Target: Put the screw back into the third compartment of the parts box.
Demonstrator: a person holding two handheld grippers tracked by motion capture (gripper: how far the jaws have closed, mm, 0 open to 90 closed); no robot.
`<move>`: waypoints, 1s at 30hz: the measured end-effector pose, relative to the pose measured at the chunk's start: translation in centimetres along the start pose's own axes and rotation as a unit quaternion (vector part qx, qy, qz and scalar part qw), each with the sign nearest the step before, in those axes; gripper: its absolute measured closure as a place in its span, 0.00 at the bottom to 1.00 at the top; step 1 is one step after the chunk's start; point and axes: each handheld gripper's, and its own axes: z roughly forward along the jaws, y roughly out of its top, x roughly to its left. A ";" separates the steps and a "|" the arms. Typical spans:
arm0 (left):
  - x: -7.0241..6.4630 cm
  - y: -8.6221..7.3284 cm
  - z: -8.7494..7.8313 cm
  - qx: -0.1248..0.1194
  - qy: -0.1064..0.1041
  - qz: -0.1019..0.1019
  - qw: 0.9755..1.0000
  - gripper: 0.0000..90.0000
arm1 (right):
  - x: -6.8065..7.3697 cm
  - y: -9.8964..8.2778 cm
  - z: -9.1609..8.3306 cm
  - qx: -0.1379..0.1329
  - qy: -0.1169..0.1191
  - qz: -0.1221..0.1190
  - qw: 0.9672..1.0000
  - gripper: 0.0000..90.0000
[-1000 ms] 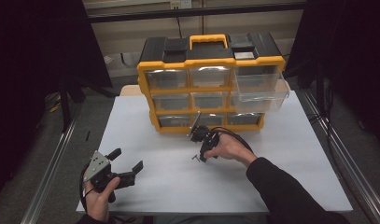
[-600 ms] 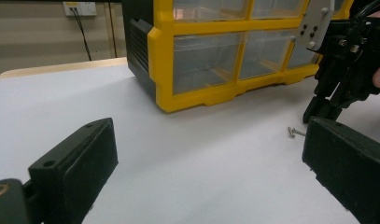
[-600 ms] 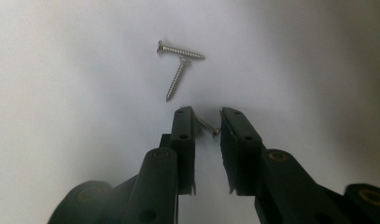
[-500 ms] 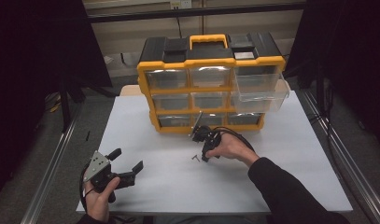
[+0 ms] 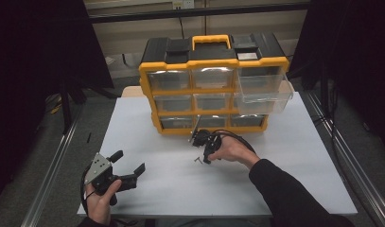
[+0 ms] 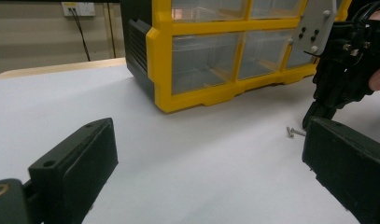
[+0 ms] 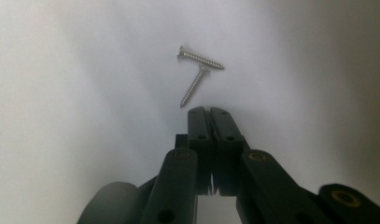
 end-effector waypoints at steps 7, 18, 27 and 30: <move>0.0 0.0 0.0 0.001 -0.001 0.000 1.000 0.04 | -0.2 0.1 0.0 0.003 0.004 0.001 1.000 0.98; 0.0 0.0 0.0 0.000 0.000 0.000 1.000 0.04 | -0.3 -0.1 -1.4 -0.004 0.020 0.043 0.999 0.98; 0.0 0.0 0.0 -0.001 0.000 0.001 1.000 0.04 | 0.3 -0.1 -3.0 -0.032 0.022 0.041 0.998 0.98; 0.0 0.0 0.0 0.000 0.000 0.001 1.000 0.04 | 0.5 -0.1 -3.4 -0.045 0.030 0.033 0.998 0.98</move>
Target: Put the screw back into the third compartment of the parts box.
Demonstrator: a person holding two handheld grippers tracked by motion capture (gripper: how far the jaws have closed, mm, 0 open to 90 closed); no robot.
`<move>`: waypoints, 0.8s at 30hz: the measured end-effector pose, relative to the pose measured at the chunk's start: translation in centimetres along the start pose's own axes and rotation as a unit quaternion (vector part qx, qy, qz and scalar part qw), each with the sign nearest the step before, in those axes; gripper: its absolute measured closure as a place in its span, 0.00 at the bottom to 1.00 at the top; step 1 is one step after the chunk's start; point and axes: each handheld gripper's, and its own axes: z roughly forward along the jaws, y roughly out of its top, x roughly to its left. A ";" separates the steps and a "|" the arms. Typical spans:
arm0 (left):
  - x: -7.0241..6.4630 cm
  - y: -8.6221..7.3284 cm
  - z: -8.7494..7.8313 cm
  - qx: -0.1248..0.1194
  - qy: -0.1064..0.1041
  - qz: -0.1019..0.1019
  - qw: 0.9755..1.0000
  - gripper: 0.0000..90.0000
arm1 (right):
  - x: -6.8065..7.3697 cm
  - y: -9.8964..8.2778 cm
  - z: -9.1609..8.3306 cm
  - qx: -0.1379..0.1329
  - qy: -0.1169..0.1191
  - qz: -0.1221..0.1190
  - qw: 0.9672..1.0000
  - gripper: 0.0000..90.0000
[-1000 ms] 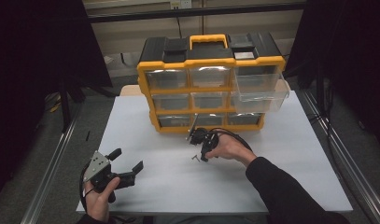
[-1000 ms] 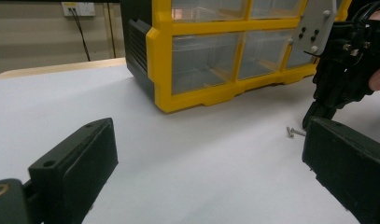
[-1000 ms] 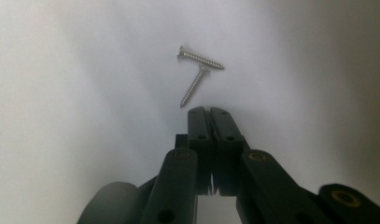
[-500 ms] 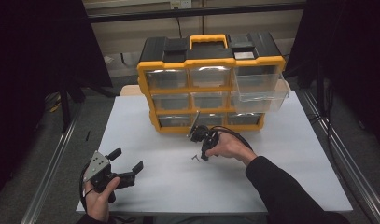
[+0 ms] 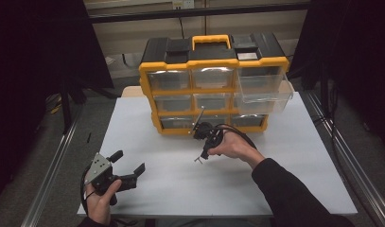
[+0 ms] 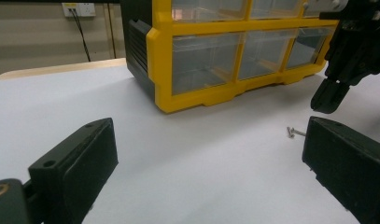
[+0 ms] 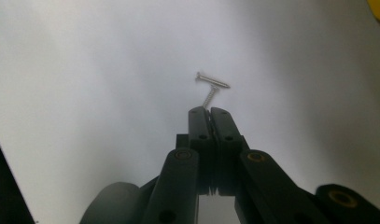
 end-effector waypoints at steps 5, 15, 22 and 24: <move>0.0 0.0 0.0 0.000 0.001 0.002 1.000 0.04 | 0.0 0.1 -1.2 -0.015 0.006 0.002 1.000 0.98; 0.0 0.0 0.0 0.001 0.000 0.001 1.000 0.04 | 0.6 0.2 -3.5 -0.046 0.017 0.002 0.999 0.98; 0.0 0.0 0.1 0.001 0.001 0.001 1.000 0.04 | 1.3 0.4 -5.0 -0.064 0.011 -0.016 0.998 0.98; 0.0 0.0 0.0 0.000 0.001 0.002 1.000 0.04 | 1.4 0.5 -5.3 -0.069 0.008 -0.019 0.997 0.98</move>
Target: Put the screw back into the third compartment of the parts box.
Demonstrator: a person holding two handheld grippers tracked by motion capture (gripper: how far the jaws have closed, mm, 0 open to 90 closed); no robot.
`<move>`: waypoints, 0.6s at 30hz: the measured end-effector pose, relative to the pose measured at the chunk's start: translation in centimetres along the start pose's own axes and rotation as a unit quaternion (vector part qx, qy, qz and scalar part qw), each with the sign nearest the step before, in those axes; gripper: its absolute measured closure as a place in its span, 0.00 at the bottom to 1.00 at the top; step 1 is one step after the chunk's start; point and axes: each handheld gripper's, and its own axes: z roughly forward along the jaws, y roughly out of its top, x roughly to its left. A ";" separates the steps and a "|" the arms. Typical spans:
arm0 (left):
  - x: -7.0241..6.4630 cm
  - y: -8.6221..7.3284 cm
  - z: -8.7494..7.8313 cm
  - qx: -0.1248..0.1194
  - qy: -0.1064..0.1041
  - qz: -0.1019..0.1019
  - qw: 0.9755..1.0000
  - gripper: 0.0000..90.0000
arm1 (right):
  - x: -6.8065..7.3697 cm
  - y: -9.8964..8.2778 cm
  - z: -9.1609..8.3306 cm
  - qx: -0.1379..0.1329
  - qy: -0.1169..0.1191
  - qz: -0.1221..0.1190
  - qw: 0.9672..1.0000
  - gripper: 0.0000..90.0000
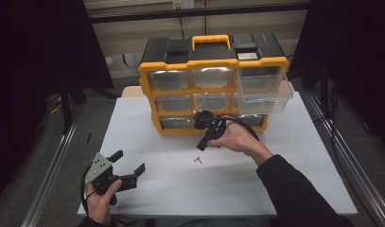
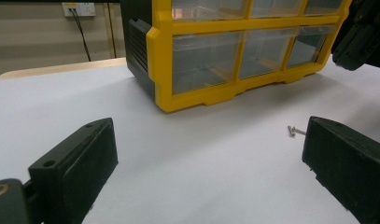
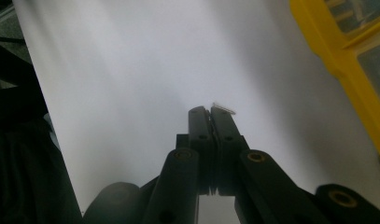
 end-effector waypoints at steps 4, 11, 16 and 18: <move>0.0 0.0 0.0 0.000 -0.001 0.001 1.000 0.04 | 0.5 0.3 -1.0 -0.008 -0.002 -0.009 1.000 0.98; 0.0 0.0 0.0 0.000 0.000 0.001 1.000 0.04 | 1.3 0.7 -3.0 -0.025 -0.009 -0.019 0.999 0.98; 0.0 0.0 0.0 0.000 -0.001 0.001 1.000 0.04 | 1.4 1.0 -4.5 -0.033 -0.011 -0.009 0.999 0.98; 0.0 0.0 0.0 0.000 0.001 0.003 1.000 0.04 | 1.4 1.1 -5.0 -0.034 -0.012 -0.012 0.999 0.98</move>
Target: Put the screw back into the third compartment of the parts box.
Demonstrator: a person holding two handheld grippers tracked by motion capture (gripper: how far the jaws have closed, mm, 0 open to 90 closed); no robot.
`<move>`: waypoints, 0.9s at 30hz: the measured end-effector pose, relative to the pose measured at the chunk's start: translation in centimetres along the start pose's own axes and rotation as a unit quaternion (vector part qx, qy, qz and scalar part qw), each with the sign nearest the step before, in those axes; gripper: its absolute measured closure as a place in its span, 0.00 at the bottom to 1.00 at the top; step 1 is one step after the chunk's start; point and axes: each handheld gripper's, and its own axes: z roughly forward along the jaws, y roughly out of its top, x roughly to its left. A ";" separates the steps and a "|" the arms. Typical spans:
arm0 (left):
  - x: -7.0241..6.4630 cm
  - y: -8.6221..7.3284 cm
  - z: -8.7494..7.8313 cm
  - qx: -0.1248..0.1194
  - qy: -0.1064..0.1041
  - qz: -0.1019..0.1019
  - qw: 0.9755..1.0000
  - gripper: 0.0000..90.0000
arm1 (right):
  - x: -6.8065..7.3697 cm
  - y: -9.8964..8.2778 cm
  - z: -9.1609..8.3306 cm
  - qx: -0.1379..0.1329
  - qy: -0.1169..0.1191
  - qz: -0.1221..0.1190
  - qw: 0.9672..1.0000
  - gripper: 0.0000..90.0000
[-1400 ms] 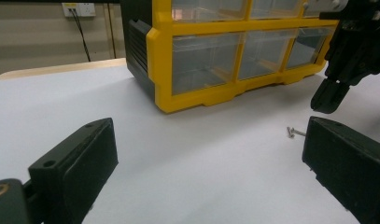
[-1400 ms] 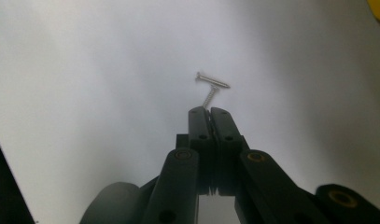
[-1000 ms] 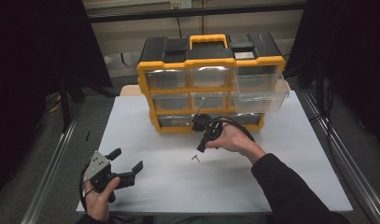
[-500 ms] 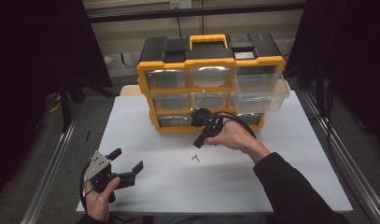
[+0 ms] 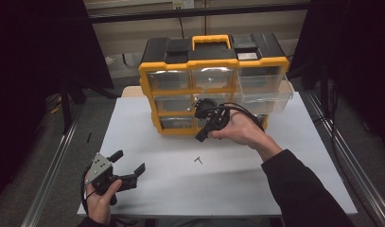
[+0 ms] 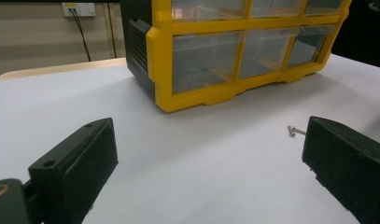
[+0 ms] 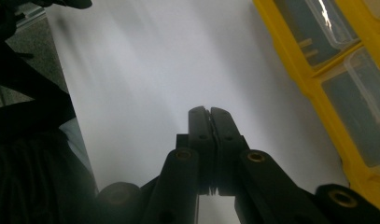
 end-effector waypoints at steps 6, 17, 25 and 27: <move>0.0 0.0 0.0 0.000 0.000 -0.002 1.000 0.04 | 0.0 0.5 -1.7 -0.017 0.001 0.000 1.000 0.98; 0.0 0.0 0.0 0.000 -0.001 -0.002 1.000 0.04 | -0.3 1.5 -5.7 -0.032 -0.013 0.003 0.999 0.98; 0.0 0.0 0.0 0.000 -0.002 -0.003 1.000 0.04 | -0.8 2.1 -8.1 -0.044 -0.025 0.005 0.999 0.98; 0.0 0.0 0.0 0.000 -0.001 -0.003 1.000 0.04 | -1.2 2.3 -8.7 -0.043 -0.030 0.010 0.999 0.98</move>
